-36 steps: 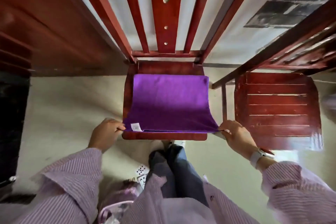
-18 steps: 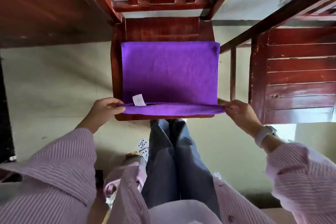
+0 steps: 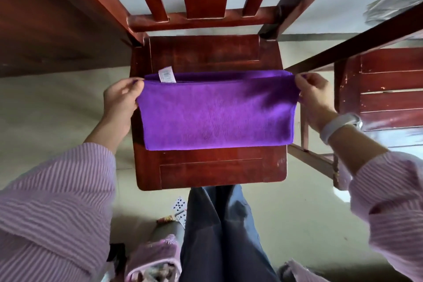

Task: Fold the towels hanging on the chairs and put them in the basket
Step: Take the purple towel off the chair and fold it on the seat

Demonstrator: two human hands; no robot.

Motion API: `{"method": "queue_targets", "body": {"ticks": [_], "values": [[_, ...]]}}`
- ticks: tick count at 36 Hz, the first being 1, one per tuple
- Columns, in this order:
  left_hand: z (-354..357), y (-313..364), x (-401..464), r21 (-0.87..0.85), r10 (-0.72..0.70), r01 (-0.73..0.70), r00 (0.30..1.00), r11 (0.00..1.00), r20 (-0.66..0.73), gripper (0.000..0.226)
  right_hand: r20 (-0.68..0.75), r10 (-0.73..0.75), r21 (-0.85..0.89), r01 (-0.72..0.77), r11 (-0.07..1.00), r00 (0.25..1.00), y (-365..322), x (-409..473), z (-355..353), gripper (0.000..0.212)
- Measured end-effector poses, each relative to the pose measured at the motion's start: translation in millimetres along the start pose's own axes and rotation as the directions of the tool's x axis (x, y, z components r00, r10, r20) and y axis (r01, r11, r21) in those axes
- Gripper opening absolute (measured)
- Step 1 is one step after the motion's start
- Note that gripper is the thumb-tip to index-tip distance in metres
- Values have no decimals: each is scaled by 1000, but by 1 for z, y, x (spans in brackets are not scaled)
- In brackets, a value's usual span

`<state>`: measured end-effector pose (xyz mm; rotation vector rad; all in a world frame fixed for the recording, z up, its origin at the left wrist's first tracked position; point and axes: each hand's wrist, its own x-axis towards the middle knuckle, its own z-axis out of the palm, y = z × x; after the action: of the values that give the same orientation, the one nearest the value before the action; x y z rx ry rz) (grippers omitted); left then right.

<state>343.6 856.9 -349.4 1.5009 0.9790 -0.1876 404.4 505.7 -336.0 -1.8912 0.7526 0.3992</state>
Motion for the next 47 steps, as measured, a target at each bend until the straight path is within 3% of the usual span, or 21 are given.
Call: {"method": "queue_targets", "body": {"ticks": [7, 16, 22, 27, 32, 38, 43, 45, 47], "values": [[13, -12, 33, 157, 106, -92, 991, 983, -82, 9, -57, -57, -60, 53, 997, 997, 4, 29, 19, 26], [23, -21, 51, 431, 214, -122, 962, 894, -170, 20, -84, -140, -298, 109, 948, 987, 13, 52, 27, 24], [30, -17, 51, 581, 246, -100, 953, 808, -178, 22, -98, -85, -331, 48, 942, 992, 20, 64, 31, 26], [36, -8, 48, 728, 298, -133, 949, 673, -102, 22, -129, -57, -324, 13, 946, 990, 25, 64, 31, 26], [36, -3, 46, 719, 254, -72, 956, 691, -148, 22, -92, -34, -322, 2, 947, 995, 19, 64, 26, 23], [36, -1, 42, 736, 320, -147, 942, 661, -99, 24, -91, -115, -324, 79, 943, 989, 11, 61, 25, 21], [36, -2, 49, 707, 207, -24, 963, 707, -174, 22, -133, -92, -333, 43, 942, 987, 15, 59, 29, 20], [35, 1, 53, 700, 179, 0, 967, 714, -182, 21, -150, -169, -338, 110, 935, 974, 12, 53, 30, 22], [34, 6, 54, 725, 198, -23, 968, 688, -157, 24, -108, -366, -461, 279, 842, 924, 10, 46, 32, 27]]}}
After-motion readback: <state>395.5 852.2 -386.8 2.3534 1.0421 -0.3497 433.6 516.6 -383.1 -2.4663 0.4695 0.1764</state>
